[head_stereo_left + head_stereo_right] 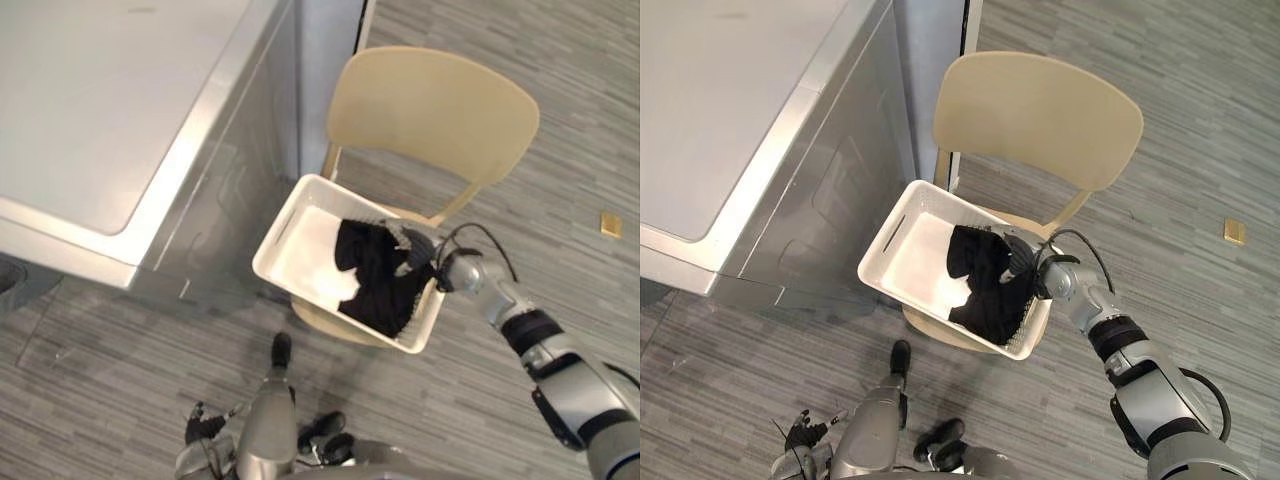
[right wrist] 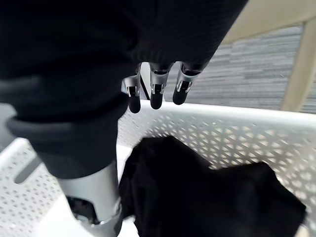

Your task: Pick up the laundry basket with both hands and put the clothes into the washing machine.

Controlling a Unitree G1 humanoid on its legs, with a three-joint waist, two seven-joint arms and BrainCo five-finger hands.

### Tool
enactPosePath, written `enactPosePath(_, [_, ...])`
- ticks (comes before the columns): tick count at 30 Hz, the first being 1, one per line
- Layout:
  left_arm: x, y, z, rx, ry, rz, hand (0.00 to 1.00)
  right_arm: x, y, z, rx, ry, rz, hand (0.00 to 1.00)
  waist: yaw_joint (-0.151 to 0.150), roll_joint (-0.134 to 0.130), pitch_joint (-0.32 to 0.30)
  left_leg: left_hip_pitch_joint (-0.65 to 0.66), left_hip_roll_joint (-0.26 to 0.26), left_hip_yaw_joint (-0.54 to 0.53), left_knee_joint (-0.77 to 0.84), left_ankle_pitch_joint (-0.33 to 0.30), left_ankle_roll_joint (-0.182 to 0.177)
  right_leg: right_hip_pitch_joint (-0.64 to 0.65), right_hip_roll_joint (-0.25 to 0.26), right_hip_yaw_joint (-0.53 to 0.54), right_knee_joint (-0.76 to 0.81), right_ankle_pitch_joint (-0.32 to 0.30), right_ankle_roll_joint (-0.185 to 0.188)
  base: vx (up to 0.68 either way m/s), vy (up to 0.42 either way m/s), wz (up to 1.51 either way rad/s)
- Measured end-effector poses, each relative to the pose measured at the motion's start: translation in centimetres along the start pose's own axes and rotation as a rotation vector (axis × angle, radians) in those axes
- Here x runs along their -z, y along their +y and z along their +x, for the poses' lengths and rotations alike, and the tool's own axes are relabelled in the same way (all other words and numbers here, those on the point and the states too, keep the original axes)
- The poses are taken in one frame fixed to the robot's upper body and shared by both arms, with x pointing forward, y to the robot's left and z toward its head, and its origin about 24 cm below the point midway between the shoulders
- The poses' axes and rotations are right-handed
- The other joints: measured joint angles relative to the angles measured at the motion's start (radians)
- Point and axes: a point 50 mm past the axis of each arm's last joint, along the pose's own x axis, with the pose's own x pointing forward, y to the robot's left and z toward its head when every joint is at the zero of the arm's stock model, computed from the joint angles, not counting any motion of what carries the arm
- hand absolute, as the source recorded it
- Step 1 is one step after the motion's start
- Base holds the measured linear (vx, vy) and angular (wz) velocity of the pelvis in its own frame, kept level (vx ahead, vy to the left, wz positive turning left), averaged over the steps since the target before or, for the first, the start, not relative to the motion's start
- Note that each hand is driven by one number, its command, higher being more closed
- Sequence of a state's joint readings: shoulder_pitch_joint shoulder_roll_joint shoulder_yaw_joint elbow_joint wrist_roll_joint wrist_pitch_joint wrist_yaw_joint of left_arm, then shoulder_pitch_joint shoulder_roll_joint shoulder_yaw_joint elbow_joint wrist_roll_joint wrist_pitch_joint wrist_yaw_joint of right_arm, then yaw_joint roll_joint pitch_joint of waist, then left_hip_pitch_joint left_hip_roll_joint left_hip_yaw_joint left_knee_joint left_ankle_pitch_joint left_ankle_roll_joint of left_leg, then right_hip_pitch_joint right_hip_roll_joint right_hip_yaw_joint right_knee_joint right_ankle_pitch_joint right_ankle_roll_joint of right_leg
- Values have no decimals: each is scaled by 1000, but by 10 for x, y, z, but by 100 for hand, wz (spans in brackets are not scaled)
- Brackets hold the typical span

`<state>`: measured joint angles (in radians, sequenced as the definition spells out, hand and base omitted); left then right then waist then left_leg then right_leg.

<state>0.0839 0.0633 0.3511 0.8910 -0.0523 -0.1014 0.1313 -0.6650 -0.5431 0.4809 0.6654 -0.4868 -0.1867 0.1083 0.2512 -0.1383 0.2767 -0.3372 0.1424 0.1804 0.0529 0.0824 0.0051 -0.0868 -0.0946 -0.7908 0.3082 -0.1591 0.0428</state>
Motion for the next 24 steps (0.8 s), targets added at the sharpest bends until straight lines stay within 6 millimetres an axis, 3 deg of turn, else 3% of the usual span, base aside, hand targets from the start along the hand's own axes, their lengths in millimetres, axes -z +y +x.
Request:
enactPosePath(1, [-8, -7, 2, 15, -20, -21, 0, 7, -2, -2, -6, 22, -20, 0, 0, 13, 13, -22, 10, -7, -3, 10, 2, -28, 7, 10, -90, -44, 13, -35, -55, -11])
enactPosePath(2, [-12, -9, 4, 21, -32, -22, 0, 9, -4, -2, -7, 33, -31, 0, 2, 12, 21, -32, 9, -7, -3, 12, -1, -32, 5, 12, -157, -29, 7, -67, -98, 6])
enactPosePath(3, [-23, -12, 6, 31, -71, -29, 0, 14, -5, -3, -10, 61, -41, 0, -2, -1, 45, -46, -11, -6, -2, 13, -2, -49, -21, 18, -260, 73, -13, -71, -120, 27])
enactPosePath(4, [-34, -12, 8, 33, -107, -36, 0, 17, -5, -3, -15, 81, -46, 0, -16, 4, 68, -55, -17, -18, -2, 20, -13, -49, -32, 24, -271, 97, 14, -85, -128, 21])
enactPosePath(7, [-44, -14, 8, 41, -153, -57, 0, 20, -3, -1, -36, 104, -63, 0, -16, 13, 100, -69, 17, -21, -20, 40, -40, -71, 7, 25, -274, 108, -1, -48, -61, -5])
enactPosePath(10, [-45, -21, 7, 61, -155, -101, 0, 14, -17, 6, -20, 101, -111, 0, -16, 15, 106, -75, 31, -17, -45, 53, -59, -95, 23, 32, -273, 110, -5, -5, -6, -11])
enactPosePath(14, [-68, -35, 4, 125, -245, -140, 0, 5, -53, 18, 44, 122, -172, 0, -14, 16, 136, -112, 27, -21, -49, 55, -60, -131, 13, 30, -272, 110, -5, 24, 59, 3])
enactPosePath(18, [-85, -46, 2, 175, -299, -197, 0, -1, -61, 24, 46, 126, -227, 0, -5, 16, 163, -140, 22, -44, -48, 55, -60, -145, 11, 15, -267, 110, -5, 44, 86, 19])
enactPosePath(24, [-95, -54, -2, 236, -328, -286, 0, -7, -72, 29, 94, 126, -246, 0, 9, 22, 170, -165, 31, -71, -34, 55, -60, -160, 12, -7, -231, 110, -5, 45, 59, 12])
